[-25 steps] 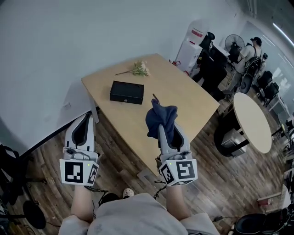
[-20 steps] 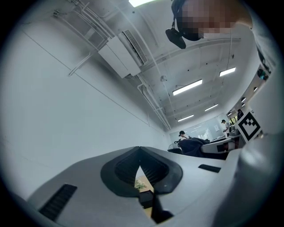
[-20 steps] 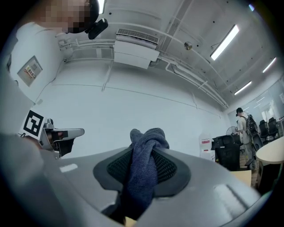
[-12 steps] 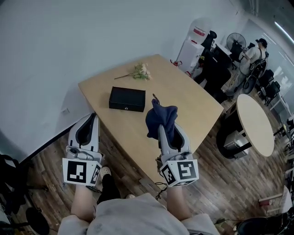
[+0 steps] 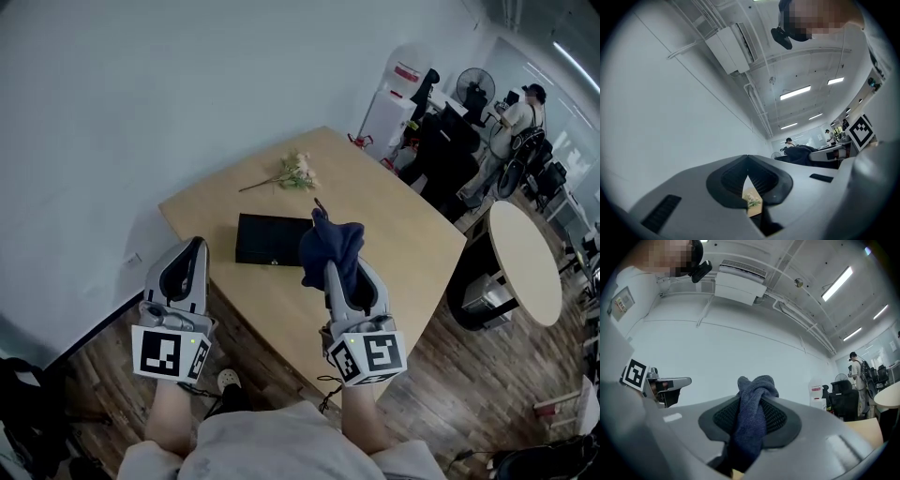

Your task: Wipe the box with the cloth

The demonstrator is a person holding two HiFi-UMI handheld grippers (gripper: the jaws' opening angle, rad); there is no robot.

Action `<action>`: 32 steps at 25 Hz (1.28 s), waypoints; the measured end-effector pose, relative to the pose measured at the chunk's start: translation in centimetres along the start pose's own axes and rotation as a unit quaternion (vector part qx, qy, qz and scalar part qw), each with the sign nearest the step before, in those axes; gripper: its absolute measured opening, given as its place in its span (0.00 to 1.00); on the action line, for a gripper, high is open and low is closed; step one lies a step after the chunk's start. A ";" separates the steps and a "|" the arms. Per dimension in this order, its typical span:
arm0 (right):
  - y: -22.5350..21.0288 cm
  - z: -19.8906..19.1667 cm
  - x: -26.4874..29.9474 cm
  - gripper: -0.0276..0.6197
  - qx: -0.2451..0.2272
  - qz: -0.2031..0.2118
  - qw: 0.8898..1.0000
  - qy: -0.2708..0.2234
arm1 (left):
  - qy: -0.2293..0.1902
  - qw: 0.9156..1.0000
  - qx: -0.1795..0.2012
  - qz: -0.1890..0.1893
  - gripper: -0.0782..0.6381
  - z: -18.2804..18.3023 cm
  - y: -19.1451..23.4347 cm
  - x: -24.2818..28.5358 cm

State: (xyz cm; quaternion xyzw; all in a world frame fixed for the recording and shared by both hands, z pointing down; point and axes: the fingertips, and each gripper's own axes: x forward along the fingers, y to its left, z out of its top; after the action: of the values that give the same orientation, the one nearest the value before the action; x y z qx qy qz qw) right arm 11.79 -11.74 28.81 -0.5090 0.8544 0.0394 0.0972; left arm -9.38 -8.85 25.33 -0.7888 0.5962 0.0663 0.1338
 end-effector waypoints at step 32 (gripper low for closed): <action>0.3 -16.4 18.9 0.24 0.062 -0.074 0.978 0.184 | 0.050 0.994 -0.039 -0.089 0.12 -11.9 13.2 14.3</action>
State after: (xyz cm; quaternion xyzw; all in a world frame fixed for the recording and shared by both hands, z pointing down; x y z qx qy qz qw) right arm 0.68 -30.65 40.96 -0.5627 0.8181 -0.1153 -0.0280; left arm -18.65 -28.86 31.15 -0.8456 0.5267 0.0375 0.0784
